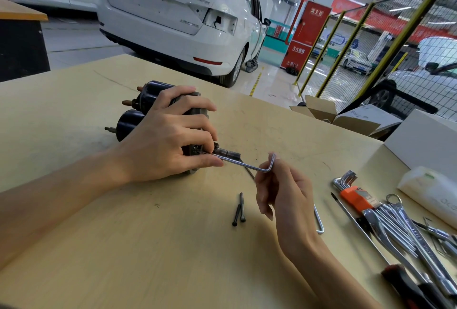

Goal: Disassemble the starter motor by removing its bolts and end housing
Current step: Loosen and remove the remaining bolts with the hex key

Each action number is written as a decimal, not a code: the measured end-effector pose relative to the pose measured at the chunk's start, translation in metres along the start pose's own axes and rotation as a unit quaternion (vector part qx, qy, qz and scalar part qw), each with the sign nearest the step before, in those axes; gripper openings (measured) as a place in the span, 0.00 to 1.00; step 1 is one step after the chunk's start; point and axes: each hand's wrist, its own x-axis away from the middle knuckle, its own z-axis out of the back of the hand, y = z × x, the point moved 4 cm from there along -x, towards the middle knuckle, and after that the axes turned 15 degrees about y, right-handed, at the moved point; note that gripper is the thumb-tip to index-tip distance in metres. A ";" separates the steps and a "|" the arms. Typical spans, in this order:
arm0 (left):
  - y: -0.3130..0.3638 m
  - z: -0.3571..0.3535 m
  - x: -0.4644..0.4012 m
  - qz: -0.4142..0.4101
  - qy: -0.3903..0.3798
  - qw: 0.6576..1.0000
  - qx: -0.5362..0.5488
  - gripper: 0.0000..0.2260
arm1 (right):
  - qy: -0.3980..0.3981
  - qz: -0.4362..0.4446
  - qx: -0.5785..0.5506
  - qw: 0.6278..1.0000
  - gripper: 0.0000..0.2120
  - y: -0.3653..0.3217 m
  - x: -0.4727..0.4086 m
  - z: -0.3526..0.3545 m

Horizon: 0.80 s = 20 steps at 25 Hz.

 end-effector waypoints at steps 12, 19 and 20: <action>0.000 0.000 0.001 0.000 -0.002 1.000 -0.003 0.12 | -0.056 -0.002 0.007 0.998 0.25 0.000 0.004 -0.004; 0.000 0.001 0.001 0.003 -0.006 1.000 -0.003 0.12 | -0.078 0.007 -0.006 0.997 0.28 0.001 0.003 -0.005; 0.001 0.001 0.001 0.003 -0.006 1.000 -0.003 0.12 | -0.080 0.009 -0.005 0.997 0.28 0.002 0.003 -0.004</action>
